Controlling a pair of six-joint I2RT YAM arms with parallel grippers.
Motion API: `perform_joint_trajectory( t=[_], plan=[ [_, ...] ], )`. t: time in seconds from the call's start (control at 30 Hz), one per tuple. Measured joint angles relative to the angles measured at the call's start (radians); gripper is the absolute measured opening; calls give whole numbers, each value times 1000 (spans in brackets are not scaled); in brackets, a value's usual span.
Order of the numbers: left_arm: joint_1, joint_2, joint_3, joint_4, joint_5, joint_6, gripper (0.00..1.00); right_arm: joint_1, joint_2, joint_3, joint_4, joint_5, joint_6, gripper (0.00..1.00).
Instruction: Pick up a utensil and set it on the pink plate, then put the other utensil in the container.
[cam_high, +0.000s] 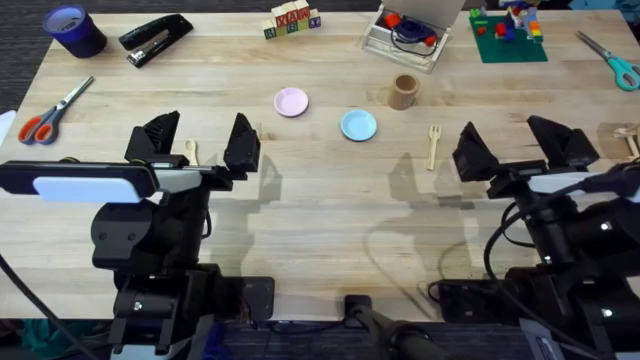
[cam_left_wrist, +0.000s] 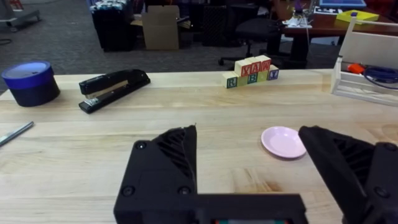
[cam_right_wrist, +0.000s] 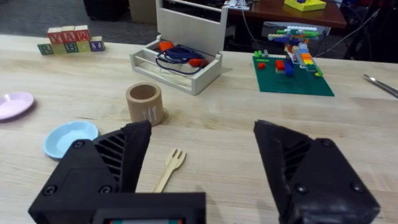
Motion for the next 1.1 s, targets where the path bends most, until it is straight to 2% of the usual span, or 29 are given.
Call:
perform_joint_trajectory(
  t=[0.8,0.93,1.1],
  plan=[
    [0,0,2,15,0,16,994,0,1,7,-24,1,0,993],
    [0,0,40,-63,0,17,995,-2,1,42,-88,-4,-4,993],
    [0,0,192,-215,0,20,994,-2,2,133,-190,-7,-8,994]
  ],
)
